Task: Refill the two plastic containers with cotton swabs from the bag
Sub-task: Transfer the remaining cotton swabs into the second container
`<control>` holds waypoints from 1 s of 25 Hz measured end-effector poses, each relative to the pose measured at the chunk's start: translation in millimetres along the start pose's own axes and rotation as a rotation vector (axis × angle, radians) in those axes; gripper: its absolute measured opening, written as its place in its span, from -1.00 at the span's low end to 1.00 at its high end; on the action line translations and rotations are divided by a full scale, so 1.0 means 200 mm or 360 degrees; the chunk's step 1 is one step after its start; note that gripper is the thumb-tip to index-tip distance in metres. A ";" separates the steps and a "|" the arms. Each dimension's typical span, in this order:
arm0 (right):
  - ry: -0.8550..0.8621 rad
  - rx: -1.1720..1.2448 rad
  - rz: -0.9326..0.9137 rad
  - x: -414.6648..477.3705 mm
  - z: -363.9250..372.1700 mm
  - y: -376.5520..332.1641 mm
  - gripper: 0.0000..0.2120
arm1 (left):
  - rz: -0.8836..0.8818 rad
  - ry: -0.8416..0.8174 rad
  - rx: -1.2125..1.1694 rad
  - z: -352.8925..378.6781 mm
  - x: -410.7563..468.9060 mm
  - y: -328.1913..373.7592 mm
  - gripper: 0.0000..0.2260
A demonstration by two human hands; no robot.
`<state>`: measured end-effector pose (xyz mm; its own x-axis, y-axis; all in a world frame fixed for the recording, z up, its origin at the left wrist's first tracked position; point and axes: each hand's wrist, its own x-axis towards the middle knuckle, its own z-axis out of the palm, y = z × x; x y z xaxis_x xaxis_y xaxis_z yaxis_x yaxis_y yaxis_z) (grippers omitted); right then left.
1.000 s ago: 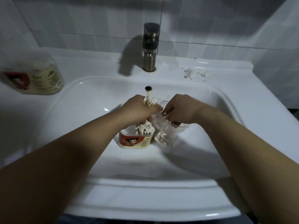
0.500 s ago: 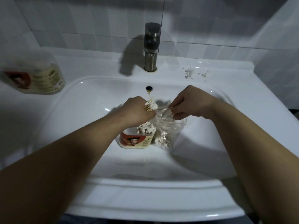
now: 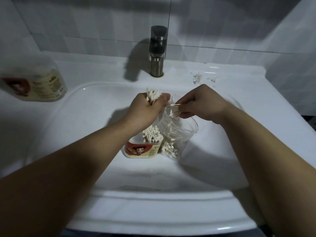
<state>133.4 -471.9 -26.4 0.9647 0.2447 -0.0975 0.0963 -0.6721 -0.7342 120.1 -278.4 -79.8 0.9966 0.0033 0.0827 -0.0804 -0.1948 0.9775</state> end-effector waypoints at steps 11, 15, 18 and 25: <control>0.0271 0.0110 -0.0132 0.01 -0.03 0.00 -0.82 | -0.0108 -0.0030 -0.0297 0.01 0.00 0.01 -0.84; 0.0329 -0.0088 -0.0121 0.00 -0.03 -0.01 -0.79 | -0.0121 -0.0103 -0.0243 0.04 -0.03 0.02 -0.88; 0.0315 -0.0146 -0.0086 0.01 -0.02 0.01 -0.80 | -0.0173 -0.0114 -0.0112 0.03 -0.03 0.02 -0.85; 0.0432 0.0019 -0.0202 0.01 -0.04 0.00 -0.83 | -0.0253 -0.0139 0.0000 0.02 -0.02 0.00 -0.74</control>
<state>137.7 -477.9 -21.5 0.9756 0.1292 0.1775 0.2188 -0.6394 -0.7370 117.2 -282.2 -81.4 0.9946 -0.0510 -0.0903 0.0785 -0.1987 0.9769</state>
